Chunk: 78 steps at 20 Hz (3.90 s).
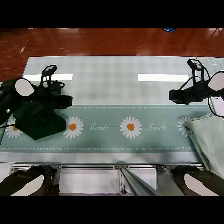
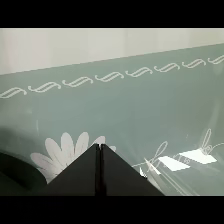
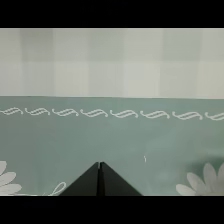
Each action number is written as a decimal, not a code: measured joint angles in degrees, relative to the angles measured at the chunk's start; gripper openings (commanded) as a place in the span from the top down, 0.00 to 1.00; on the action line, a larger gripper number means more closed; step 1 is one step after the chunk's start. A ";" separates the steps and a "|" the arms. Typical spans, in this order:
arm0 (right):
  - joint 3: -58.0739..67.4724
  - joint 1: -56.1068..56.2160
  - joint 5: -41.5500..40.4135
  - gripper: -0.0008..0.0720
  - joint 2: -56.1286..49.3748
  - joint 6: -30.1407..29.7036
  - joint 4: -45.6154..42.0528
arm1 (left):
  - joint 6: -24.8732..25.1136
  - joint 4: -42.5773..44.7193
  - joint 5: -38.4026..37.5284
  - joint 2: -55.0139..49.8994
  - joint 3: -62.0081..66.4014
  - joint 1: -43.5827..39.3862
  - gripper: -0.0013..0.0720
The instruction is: Fold the shirts.
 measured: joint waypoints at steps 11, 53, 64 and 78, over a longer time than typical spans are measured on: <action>0.00 0.00 0.00 0.96 0.00 0.00 0.00 | -0.04 0.02 0.02 0.00 0.00 0.00 0.95; -0.07 0.07 1.22 0.42 13.73 1.57 6.69 | 14.03 -24.70 -1.88 3.43 16.98 28.39 0.96; -0.07 0.07 0.79 0.42 34.16 1.55 5.99 | 8.79 -34.14 1.16 7.21 54.88 14.51 0.96; -0.07 0.07 2.32 0.42 38.45 2.32 5.64 | 8.66 -33.57 7.32 8.52 29.11 -10.08 0.96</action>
